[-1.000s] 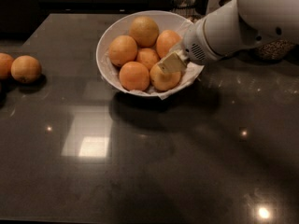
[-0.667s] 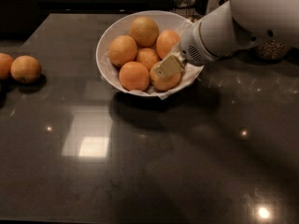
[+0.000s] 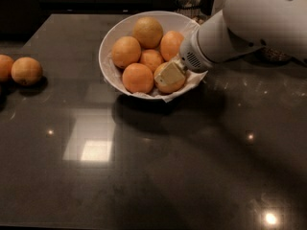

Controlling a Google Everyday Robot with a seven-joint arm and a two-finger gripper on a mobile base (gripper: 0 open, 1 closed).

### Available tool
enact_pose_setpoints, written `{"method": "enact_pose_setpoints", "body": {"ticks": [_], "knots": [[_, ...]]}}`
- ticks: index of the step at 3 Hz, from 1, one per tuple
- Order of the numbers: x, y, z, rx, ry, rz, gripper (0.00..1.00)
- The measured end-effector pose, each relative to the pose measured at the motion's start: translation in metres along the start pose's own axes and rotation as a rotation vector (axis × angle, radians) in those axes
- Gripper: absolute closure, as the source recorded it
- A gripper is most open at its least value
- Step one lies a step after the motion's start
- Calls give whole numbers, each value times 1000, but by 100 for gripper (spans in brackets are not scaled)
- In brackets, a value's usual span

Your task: Pick orange from white bowl

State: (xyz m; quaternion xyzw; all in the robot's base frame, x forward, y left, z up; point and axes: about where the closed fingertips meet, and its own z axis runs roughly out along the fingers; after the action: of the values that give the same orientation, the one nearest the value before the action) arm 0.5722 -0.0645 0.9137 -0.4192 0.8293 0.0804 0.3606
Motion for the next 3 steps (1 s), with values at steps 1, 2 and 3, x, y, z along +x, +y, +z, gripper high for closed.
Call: {"method": "enact_pose_setpoints", "body": {"ticks": [1, 2, 3], "knots": [[3, 0, 3, 16, 16, 13, 40], [5, -2, 7, 35, 31, 20, 39], [8, -2, 19, 51, 71, 35, 40]]}}
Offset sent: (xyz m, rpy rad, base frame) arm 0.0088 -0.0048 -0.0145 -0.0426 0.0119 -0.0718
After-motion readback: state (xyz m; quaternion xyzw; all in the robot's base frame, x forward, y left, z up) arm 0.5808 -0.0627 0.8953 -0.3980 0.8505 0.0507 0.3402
